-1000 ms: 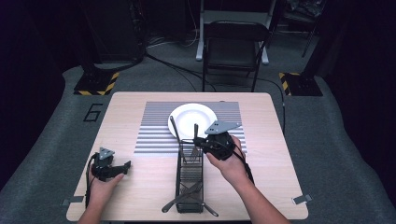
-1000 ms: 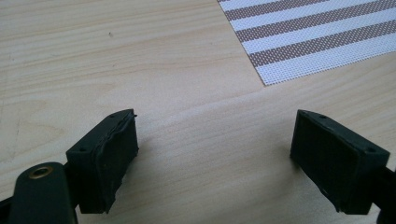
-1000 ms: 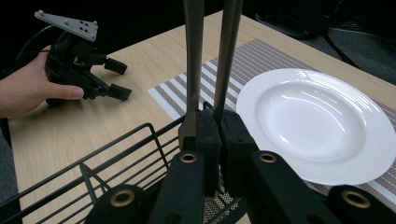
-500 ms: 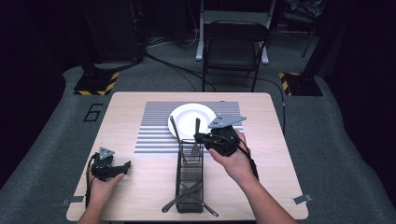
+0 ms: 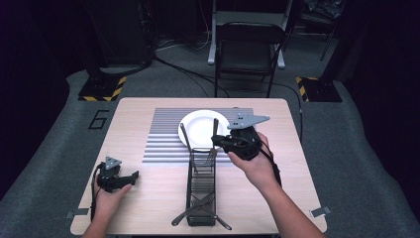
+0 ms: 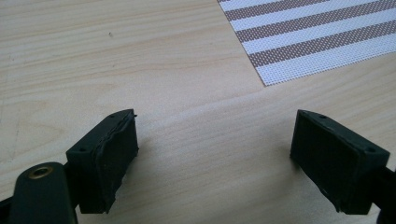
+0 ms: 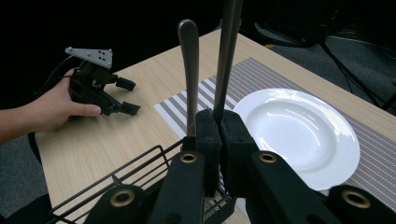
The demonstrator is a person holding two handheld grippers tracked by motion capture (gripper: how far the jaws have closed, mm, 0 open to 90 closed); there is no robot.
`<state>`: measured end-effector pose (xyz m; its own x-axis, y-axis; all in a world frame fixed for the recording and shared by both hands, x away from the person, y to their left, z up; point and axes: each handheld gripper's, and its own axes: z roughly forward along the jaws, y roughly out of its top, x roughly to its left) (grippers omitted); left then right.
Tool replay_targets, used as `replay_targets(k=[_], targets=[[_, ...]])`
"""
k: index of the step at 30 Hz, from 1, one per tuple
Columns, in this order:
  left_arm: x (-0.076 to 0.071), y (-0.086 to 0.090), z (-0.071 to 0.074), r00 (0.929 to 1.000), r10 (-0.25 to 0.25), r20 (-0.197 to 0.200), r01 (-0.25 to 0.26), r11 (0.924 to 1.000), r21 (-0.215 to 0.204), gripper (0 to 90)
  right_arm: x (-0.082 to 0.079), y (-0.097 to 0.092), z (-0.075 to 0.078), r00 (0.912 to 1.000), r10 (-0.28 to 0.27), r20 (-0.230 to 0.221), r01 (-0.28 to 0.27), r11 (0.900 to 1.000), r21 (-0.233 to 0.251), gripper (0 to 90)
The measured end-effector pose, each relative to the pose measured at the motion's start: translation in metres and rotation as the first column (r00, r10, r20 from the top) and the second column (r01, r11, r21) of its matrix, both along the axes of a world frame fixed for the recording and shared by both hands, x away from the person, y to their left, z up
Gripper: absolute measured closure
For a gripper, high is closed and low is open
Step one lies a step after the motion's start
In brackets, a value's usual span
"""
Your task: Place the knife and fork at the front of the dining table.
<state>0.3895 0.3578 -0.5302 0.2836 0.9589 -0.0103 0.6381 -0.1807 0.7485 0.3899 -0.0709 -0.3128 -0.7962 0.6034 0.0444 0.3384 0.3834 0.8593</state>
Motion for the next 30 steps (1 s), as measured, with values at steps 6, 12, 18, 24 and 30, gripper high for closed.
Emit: replay_targets(k=[6, 12, 18, 24, 30], targets=[[0.0, 0.0, 0.0, 1.0, 0.0, 0.0, 0.0, 1.0, 0.0, 14.5, 0.003, -0.009, 0.004, 0.9999, -0.015, 0.007, 0.015, 0.9999, -0.006, 87.2], [0.0, 0.0, 0.0, 1.0, 0.0, 0.0, 0.0, 1.0, 0.0, 14.5, 0.005, -0.019, 0.008, 0.9992, -0.037, 0.015, 0.037, 0.9993, -0.004, 87.2], [0.0, 0.0, 0.0, 1.0, 0.0, 0.0, 0.0, 1.0, 0.0, 14.5, 0.008, -0.028, 0.011, 0.9976, -0.063, 0.026, 0.063, 0.998, -0.008, 87.2], [0.0, 0.0, 0.0, 1.0, 0.0, 0.0, 0.0, 1.0, 0.0, 14.5, 0.012, -0.037, 0.009, 0.9953, -0.093, 0.024, 0.094, 0.9954, -0.02, 87.1], [0.0, 0.0, 0.0, 1.0, 0.0, 0.0, 0.0, 1.0, 0.0, 14.5, 0.017, -0.044, 0.001, 0.9916, -0.125, 0.036, 0.126, 0.9916, -0.03, 87.1]])
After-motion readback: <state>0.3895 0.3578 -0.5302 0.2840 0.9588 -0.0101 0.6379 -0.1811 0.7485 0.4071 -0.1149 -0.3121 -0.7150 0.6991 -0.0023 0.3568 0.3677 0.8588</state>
